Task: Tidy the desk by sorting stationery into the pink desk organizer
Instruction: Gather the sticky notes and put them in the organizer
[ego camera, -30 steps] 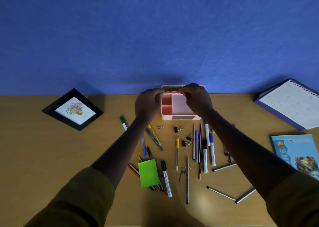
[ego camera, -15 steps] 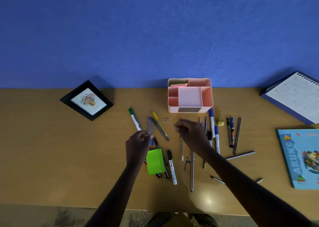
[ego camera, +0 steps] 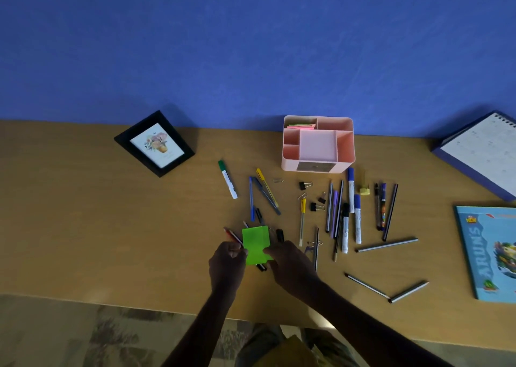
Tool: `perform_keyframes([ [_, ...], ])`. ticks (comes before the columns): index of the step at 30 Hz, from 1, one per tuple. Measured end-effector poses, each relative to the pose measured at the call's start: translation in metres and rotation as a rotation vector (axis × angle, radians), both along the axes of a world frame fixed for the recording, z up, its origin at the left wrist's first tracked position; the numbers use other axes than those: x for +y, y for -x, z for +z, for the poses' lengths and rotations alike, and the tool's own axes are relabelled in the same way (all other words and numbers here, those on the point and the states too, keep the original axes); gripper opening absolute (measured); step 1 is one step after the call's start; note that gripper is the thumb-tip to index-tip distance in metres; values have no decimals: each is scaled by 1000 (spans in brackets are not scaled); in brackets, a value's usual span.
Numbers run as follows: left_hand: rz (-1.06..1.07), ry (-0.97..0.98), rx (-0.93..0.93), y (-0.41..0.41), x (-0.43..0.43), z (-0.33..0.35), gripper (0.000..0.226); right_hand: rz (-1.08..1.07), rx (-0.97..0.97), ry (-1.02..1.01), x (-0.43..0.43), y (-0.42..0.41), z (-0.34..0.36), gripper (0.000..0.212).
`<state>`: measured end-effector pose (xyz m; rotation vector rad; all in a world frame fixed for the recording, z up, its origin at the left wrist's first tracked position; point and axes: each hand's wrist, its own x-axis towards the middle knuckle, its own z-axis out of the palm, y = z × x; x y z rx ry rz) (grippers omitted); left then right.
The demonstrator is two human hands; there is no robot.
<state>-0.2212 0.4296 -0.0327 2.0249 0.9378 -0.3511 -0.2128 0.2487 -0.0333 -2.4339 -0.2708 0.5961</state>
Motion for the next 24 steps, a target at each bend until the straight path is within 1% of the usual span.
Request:
perform_keyframes([
  [2,-3,13,9,4,-1,-3,21,48,-56,48,2,5,-2,30],
  [5,13,29,9,7,-3,-6,20,95,-71,83,3,7,-3,27],
  [11,62,69,26,6,-3,-5,24,107,-91,71,3,9,-4,31],
  [15,72,47,21,4,-7,-1,20,84,-76,63,2,7,-4,33],
  [19,-6,11,6,0,-12,2,13,37,-69,50,0,7,-6,33],
  [24,-5,87,-24,-1,-14,5,10,-34,-20,-7,-4,2,-4,34],
])
